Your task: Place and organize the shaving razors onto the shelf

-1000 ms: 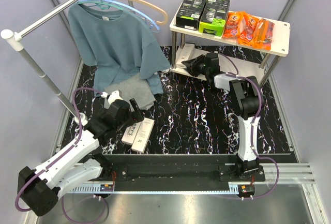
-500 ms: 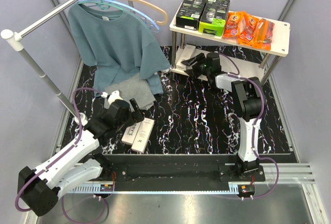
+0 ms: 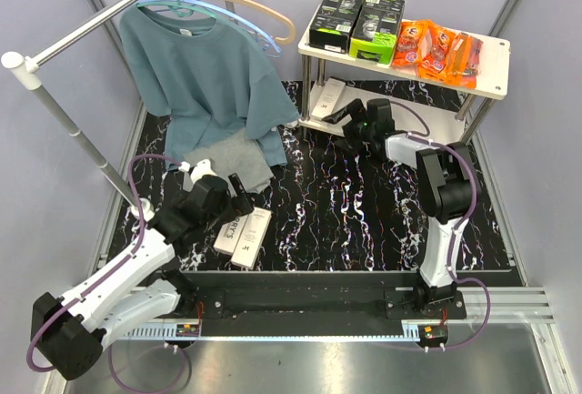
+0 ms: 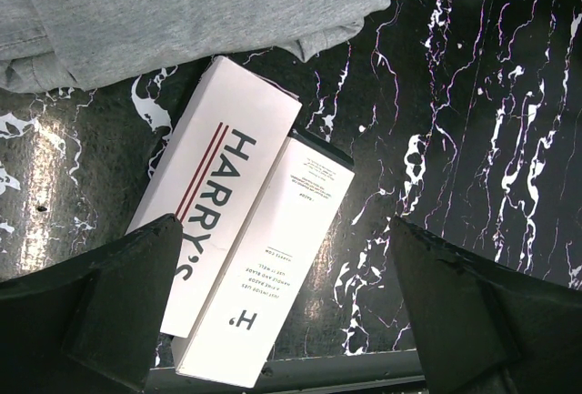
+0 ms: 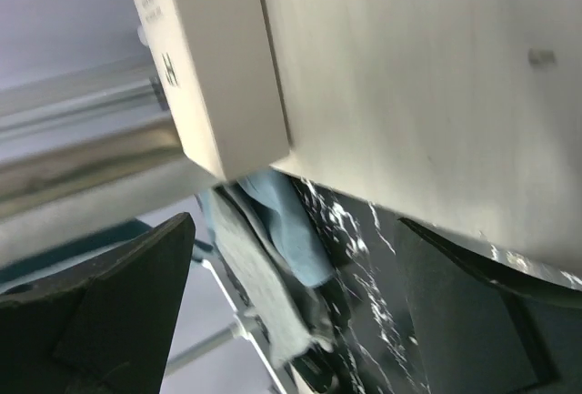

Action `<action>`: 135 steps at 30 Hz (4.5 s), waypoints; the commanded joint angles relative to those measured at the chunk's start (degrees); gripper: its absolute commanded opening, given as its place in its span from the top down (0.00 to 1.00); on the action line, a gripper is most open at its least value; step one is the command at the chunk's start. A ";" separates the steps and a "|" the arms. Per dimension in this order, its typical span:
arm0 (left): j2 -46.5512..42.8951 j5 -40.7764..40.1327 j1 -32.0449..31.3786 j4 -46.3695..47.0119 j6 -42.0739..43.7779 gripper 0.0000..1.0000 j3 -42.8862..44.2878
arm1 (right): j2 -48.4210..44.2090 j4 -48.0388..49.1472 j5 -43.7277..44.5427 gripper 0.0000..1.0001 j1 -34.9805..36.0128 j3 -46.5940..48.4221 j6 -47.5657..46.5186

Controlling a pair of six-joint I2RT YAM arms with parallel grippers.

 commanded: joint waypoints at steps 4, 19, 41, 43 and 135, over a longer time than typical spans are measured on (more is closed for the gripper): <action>2.24 2.34 0.11 2.32 3.09 0.01 0.14 | -9.58 -2.87 0.86 0.00 -0.09 -5.02 -6.40; 11.56 11.75 0.11 4.87 5.90 0.01 0.93 | -21.53 -6.05 -0.19 0.00 -0.09 -12.74 -9.57; 21.59 13.42 -4.80 8.03 6.87 0.01 4.09 | -41.83 -8.41 -1.51 0.00 -0.09 -28.14 -9.21; 21.58 12.63 -5.51 7.95 6.78 0.01 4.71 | -43.07 -9.20 -1.34 0.00 -0.09 -29.10 -9.04; 27.39 27.57 4.85 1.97 5.29 0.65 24.66 | -45.19 -7.90 17.91 0.00 39.45 -30.08 -9.66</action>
